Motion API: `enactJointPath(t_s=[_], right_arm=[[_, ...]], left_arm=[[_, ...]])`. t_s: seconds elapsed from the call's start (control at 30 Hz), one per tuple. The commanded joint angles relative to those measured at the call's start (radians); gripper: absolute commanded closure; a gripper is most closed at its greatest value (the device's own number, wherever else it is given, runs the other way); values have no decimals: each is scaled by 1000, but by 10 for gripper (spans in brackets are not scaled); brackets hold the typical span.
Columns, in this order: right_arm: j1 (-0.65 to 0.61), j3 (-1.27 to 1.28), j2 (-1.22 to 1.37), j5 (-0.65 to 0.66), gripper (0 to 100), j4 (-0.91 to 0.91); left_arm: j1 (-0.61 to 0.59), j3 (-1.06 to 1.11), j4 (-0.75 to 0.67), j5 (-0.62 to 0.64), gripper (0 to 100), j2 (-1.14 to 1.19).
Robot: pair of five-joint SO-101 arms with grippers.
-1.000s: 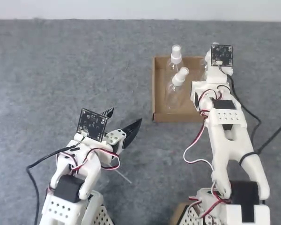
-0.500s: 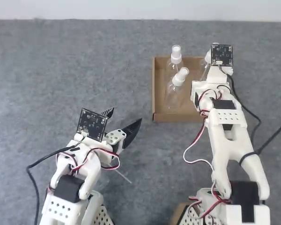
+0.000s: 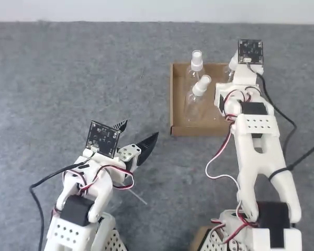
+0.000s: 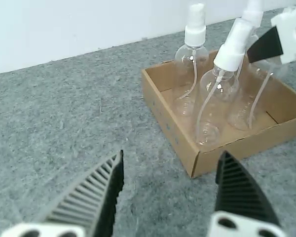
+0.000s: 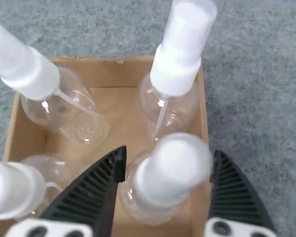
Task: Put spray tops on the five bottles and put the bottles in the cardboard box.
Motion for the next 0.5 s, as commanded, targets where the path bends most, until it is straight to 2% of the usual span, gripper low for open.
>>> enactJointPath(t_s=[0.0,0.27,0.47], right_arm=[[-10,-118,-16,-5,783,53],[-10,-253,-18,-5,783,176],[-10,-417,-18,-5,783,334]], left_arm=[[0,-5,-21,-3,721,-2],[0,-5,-21,-3,721,-3],[0,-5,-21,-3,721,-3]])
